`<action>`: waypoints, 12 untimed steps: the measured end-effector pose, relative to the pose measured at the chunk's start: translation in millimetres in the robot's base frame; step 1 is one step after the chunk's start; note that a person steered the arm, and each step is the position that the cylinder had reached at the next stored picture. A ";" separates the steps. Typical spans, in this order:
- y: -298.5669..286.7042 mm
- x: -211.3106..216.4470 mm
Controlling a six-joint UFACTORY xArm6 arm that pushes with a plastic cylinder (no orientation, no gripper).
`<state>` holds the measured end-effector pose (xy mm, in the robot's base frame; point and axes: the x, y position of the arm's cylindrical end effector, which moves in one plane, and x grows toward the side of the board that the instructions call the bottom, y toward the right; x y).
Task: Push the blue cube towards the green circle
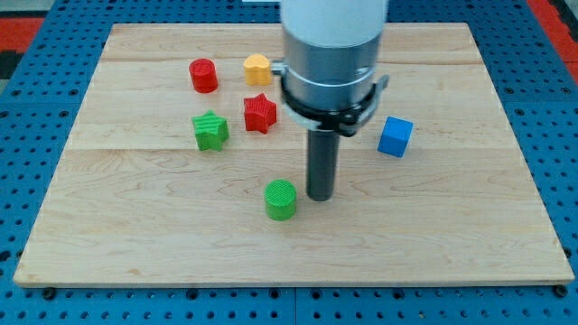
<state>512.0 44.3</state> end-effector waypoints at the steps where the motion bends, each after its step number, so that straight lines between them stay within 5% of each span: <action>1: 9.4 -24.2; 3: 40.5 -105.4; 5: 126.3 -132.4; 8: 65.0 -76.4; 12: 72.5 -30.1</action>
<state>481.9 116.8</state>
